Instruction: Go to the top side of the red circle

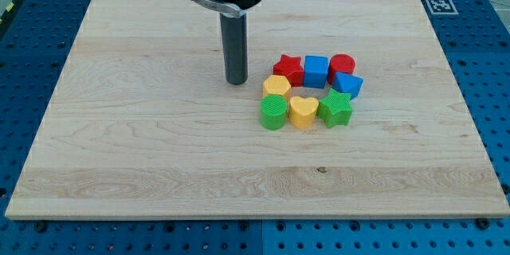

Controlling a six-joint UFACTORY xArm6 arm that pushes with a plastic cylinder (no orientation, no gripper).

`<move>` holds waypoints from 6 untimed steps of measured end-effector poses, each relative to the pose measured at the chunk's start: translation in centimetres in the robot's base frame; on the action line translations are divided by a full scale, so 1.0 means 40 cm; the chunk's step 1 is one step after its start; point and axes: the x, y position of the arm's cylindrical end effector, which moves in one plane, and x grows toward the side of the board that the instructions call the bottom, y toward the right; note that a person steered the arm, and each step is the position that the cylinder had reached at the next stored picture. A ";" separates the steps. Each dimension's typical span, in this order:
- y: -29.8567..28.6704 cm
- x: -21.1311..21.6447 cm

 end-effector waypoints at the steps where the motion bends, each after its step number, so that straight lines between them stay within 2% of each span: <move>1: -0.010 -0.008; 4: 0.004 -0.212; 5: 0.084 -0.287; 6: 0.250 -0.302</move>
